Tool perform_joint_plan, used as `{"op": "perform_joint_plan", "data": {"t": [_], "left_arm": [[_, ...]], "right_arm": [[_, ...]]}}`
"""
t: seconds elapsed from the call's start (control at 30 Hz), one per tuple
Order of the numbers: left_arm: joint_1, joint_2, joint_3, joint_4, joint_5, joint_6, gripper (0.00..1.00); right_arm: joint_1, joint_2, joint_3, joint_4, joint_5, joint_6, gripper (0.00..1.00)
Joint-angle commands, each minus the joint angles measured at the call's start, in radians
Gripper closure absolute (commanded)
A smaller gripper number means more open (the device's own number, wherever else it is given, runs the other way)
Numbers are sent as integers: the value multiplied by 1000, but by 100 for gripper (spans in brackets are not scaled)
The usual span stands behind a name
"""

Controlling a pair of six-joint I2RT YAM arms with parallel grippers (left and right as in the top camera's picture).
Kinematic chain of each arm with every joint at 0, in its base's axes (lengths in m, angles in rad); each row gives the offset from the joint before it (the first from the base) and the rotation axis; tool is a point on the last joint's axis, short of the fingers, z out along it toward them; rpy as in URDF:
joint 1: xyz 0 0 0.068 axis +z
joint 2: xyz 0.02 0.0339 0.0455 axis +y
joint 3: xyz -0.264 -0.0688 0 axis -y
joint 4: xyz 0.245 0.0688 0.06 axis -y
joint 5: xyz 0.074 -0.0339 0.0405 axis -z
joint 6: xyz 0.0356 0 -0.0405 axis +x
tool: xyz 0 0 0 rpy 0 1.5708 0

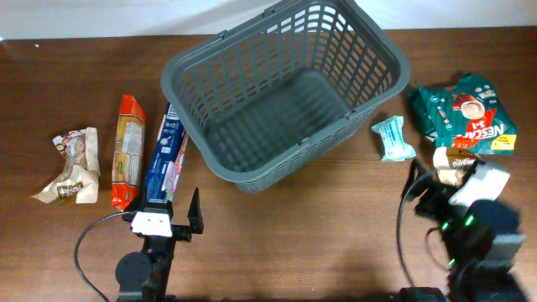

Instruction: Pack container

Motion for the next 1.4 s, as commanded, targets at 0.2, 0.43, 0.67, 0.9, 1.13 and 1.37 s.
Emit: {"op": "perform_joint_plan", "data": {"t": [0.2,0.43,0.67,0.9,1.13,1.37], "left_arm": [[0,-10,-8,2,7,-3,1],[0,-10,-8,2,7,-3,1],[0,-10,-8,2,7,-3,1],[0,-10,-8,2,7,-3,1],[0,-10,-8,2,7,-3,1],[0,-10,-8,2,7,-3,1]], "right_arm": [[-11,532,703,-365,114,-390,1],[-175,783,919,-392,105,-419,1],[-272,968,925,-354,106,-420,1],[-273,1213,925,-274,117,-428,1],[-279,1281,935,-271,23,-470,1],[-296,1268,1106,-396,-234,-469,1]]}}
